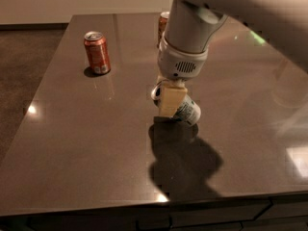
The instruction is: Knock 7up can over
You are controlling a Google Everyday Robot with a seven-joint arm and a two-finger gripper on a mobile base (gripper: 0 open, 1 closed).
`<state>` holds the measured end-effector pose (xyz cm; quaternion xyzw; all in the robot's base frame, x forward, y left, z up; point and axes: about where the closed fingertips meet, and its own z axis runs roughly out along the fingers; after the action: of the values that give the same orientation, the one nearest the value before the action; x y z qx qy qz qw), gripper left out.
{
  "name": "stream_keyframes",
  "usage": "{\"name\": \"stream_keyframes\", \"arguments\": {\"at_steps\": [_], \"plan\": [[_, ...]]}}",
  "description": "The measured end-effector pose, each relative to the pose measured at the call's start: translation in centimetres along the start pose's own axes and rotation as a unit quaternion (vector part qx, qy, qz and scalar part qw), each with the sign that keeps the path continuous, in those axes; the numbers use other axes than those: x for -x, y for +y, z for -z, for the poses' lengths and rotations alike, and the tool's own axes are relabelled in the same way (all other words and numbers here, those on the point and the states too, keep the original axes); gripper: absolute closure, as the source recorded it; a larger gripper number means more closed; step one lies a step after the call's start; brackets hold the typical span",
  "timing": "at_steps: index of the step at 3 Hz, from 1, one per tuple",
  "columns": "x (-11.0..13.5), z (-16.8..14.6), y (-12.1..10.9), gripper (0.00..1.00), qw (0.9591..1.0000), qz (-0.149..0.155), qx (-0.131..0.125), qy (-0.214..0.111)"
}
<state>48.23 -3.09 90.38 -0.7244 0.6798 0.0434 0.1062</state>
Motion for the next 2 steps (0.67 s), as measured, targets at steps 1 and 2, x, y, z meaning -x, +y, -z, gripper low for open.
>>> {"name": "stream_keyframes", "arguments": {"at_steps": [1, 2], "plan": [[0.23, -0.46, -0.29, 0.58, 0.9998, 0.009, 0.005, 0.018], [0.43, -0.99, -0.30, 0.35, 0.9994, 0.016, 0.010, 0.031]]}}
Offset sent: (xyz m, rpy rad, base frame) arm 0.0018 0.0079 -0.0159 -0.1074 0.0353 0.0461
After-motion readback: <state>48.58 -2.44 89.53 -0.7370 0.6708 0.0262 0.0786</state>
